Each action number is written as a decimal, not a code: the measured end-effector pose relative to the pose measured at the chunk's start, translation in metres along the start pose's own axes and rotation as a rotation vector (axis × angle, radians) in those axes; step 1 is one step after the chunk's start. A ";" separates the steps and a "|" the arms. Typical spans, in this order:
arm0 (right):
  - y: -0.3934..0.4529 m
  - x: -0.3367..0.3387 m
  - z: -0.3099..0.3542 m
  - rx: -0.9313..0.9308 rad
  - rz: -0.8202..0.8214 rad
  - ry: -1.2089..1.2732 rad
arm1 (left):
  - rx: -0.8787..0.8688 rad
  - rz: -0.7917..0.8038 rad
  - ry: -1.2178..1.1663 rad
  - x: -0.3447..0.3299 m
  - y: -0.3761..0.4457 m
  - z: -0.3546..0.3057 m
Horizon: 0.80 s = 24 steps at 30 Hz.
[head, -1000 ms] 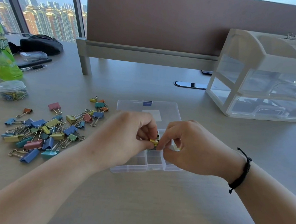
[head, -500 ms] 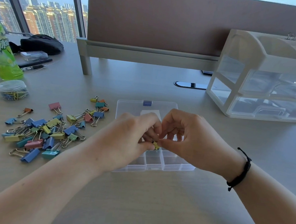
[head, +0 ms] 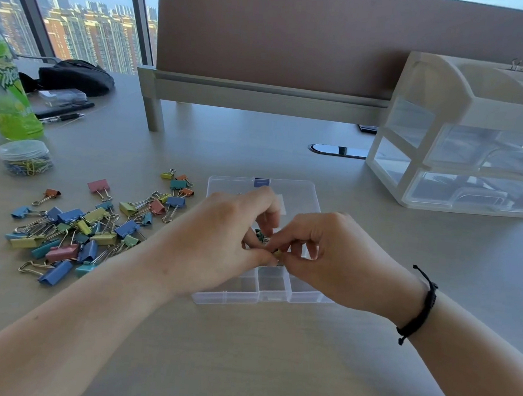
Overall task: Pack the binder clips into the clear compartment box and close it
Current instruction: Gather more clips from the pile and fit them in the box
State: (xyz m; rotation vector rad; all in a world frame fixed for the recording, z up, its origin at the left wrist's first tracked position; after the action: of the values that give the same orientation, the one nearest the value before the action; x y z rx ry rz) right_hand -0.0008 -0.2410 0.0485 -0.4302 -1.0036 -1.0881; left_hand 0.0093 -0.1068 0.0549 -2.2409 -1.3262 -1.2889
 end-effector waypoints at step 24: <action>0.000 0.006 -0.007 -0.133 -0.018 0.170 | 0.012 -0.006 0.061 0.001 0.000 0.007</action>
State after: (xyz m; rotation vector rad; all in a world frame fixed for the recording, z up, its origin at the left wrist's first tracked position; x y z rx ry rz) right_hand 0.0034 -0.2494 0.0499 -0.4293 -0.7898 -1.1915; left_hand 0.0135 -0.1021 0.0510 -2.1733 -1.3168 -1.3368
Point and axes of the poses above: each hand's wrist, its own y-axis towards the middle knuckle, its own x-axis out of the back of the hand, z = x × y, the point moved 6 cm from there along y, towards the middle knuckle, and after that the axes turned 4 degrees about z, right-handed, at the moved point
